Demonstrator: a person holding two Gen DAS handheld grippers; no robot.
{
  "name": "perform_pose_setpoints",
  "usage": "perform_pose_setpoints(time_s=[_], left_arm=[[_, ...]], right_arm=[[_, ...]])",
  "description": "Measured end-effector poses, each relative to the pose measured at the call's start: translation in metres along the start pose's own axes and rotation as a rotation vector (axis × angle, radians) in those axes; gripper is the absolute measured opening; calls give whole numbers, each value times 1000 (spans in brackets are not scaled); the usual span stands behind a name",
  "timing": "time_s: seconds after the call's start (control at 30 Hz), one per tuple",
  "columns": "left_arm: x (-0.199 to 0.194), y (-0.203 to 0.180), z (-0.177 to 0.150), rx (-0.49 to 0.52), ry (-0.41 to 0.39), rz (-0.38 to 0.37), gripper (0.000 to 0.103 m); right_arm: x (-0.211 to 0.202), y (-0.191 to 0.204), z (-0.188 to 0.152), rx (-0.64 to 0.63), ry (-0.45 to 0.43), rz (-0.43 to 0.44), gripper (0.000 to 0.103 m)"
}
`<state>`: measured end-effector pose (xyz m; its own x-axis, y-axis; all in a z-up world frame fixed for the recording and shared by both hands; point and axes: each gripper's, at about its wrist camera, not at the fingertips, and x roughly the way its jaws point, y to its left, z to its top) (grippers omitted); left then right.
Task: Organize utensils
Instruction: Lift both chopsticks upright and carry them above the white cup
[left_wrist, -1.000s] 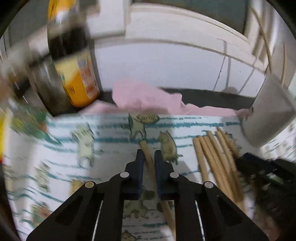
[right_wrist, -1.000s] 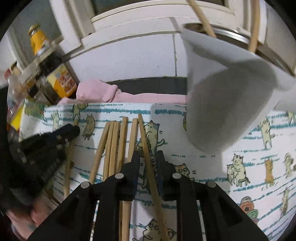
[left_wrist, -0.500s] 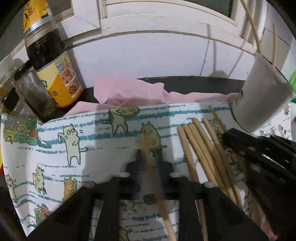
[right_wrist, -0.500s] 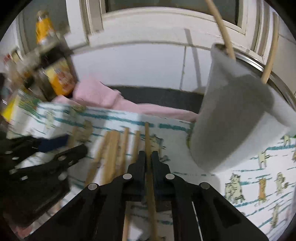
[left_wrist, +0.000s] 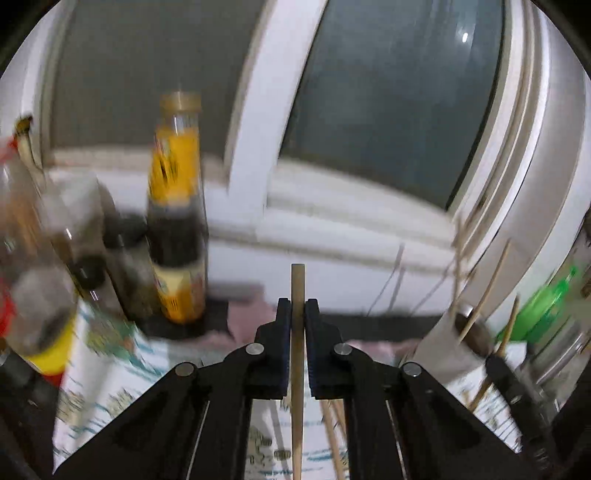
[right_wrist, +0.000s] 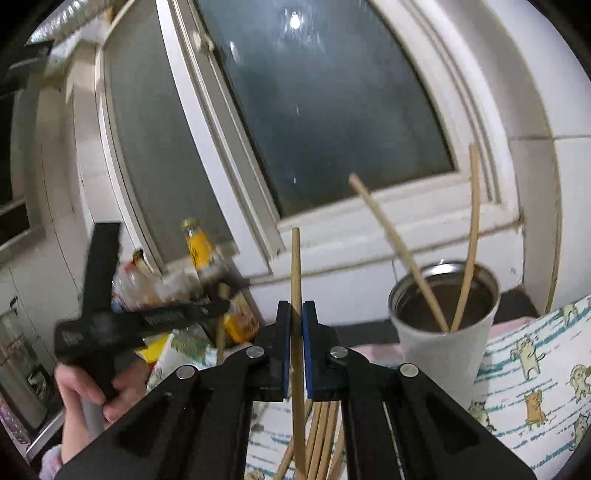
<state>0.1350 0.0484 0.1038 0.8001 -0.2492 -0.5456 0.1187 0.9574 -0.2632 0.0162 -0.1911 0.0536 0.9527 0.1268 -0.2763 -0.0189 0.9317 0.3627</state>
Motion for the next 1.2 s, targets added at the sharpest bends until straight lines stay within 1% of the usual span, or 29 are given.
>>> perform_pose_setpoints(time_s=[0.1,0.17,0.23,0.33,0.4,0.47,0.53,0.6,0.67,0.73,0.8,0.83,0.87,0.9,0.93,1.0,1.03,1.1,1.17,1.2], left_arm=[[-23,-4,13,-1,-73,-7,6],[-36,-9,15,10,-121,-35,6],[-48,-17,14,28,-173,-54,6],[-62,-40,7,73,-251,-95,6],[-71,-55,8,109,-290,-107,6],[-84,-70,13,128,-328,-120,6],[-97,-83,19,128,-369,-158,6],[-111,-91,22,105,-427,-197,6],[-123,-98,24,91,-492,-252,6],[-126,-107,27,74,-541,-289,6],[-118,-116,32,80,-547,-333,6],[-109,-122,36,89,-536,-359,6],[-100,-126,38,84,-529,-363,6],[-89,-130,41,78,-515,-359,6],[-77,-134,43,76,-497,-362,6],[-55,-143,41,73,-464,-374,6],[-45,-146,40,76,-449,-370,6],[-25,-153,32,90,-420,-343,6],[-8,-156,23,99,-407,-309,6],[-2,-155,19,95,-411,-298,6]], right_arm=[[-10,-4,2,33,-54,4,7],[-12,-2,3,34,-88,6,7],[-27,-3,7,31,-138,10,7],[-47,1,18,-17,-188,19,7],[-57,5,35,-43,-225,10,7],[-69,9,54,-62,-276,-13,7],[-84,11,74,-88,-349,-36,7],[-94,10,91,-125,-442,-101,7],[-98,2,101,-139,-525,-163,7],[-97,-8,104,-135,-571,-210,7],[-90,-23,101,-115,-591,-249,7],[-85,-32,99,-100,-581,-257,7],[-78,-40,98,-85,-548,-261,7],[-71,-46,98,-79,-505,-265,7],[-61,-54,100,-66,-443,-269,7],[-45,-67,101,-16,-335,-266,7],[-36,-75,103,14,-260,-254,7],[-22,-87,103,56,-162,-214,7],[-11,-92,102,72,-96,-197,7],[-9,-93,101,76,-92,-197,7]])
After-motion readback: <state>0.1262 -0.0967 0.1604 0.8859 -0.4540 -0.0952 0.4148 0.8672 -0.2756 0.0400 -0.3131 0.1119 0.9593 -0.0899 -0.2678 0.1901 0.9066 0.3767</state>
